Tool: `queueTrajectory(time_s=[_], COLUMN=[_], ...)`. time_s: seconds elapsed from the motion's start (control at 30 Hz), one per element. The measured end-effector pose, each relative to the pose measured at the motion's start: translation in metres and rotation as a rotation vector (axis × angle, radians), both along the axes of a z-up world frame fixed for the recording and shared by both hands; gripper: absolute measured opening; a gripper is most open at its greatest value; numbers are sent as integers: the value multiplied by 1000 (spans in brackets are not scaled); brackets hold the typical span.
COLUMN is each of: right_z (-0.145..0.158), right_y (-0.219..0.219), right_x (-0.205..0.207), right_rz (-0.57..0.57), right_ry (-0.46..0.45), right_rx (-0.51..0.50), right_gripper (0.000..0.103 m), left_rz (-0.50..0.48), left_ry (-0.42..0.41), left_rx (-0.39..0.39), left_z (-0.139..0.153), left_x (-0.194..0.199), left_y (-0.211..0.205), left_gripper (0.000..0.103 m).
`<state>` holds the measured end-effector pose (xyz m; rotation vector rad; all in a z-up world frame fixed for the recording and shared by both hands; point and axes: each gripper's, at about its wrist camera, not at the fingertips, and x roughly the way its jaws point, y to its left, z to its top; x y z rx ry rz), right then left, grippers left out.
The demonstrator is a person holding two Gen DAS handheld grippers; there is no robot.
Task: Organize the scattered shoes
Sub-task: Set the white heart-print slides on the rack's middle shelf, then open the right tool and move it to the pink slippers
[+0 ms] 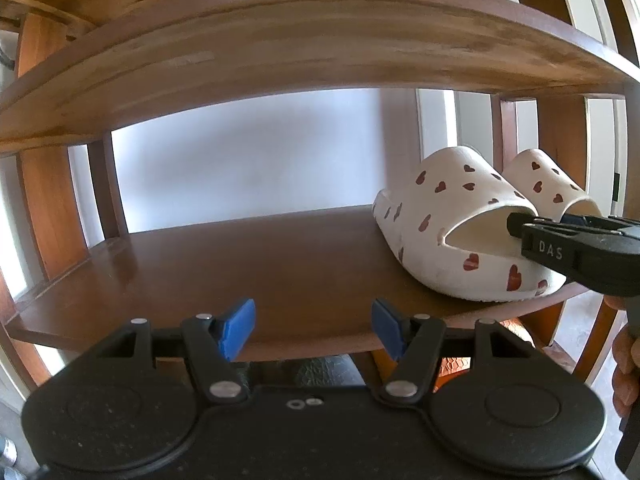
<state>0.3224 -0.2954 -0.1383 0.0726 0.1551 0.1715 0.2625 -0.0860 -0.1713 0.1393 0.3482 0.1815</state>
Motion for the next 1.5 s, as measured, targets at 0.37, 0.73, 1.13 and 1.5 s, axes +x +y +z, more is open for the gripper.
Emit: queueTrajectory(time_s=[0.37,0.73,1.13,1.5], right_z=[-2,-1,-55,-60], right_y=[-5,-26,57,221], right_x=[-20,-89,-176,-254], right_rz=[0,19,482,1074], right_ry=[-44,-157,47,130], right_rx=[9,12,-116,-247], right_gripper=[59,70,66,61], left_rz=[1,-32,40,453], left_ry=[-15,-21,117,249], left_rx=[-14,3,99,323], left_z=[1,8,18,32], left_x=[4,-14,-99,-287], left_y=[-1,7,95,253], left_gripper=[64,65,65,65])
